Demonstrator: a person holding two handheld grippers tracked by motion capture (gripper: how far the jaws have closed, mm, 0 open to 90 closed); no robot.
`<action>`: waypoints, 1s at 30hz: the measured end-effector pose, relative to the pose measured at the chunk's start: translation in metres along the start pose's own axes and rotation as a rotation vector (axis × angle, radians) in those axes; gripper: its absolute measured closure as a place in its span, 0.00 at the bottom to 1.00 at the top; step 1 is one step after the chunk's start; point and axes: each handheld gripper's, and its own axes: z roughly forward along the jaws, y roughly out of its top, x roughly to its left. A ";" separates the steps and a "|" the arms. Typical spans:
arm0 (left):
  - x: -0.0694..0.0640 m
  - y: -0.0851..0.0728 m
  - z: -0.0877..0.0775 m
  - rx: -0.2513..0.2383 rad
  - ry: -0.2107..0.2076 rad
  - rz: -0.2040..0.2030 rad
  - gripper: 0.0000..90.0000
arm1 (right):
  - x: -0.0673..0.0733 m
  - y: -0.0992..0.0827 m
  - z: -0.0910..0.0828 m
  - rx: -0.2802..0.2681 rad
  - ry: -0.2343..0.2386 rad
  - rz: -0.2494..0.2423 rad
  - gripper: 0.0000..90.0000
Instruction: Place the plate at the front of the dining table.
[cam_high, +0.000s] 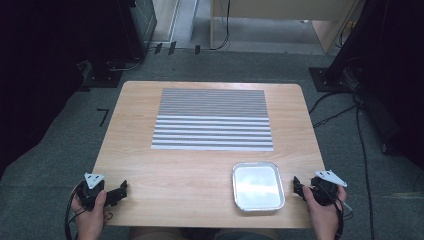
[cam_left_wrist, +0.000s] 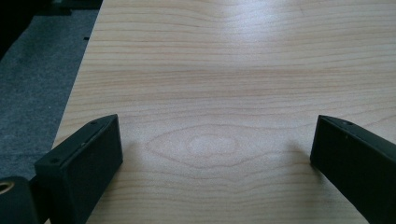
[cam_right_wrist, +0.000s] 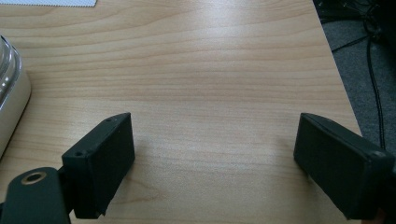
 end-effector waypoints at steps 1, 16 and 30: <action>0.000 0.000 0.000 0.000 0.000 -0.001 0.02 | 0.000 0.000 0.000 0.000 0.000 0.000 0.13; -0.005 0.005 0.002 0.015 0.030 -0.012 0.02 | 0.002 0.002 -0.002 -0.039 -0.014 0.088 0.19; -0.031 0.009 -0.003 -0.015 -0.017 0.010 0.02 | 0.009 0.006 -0.012 -0.078 -0.046 0.101 0.23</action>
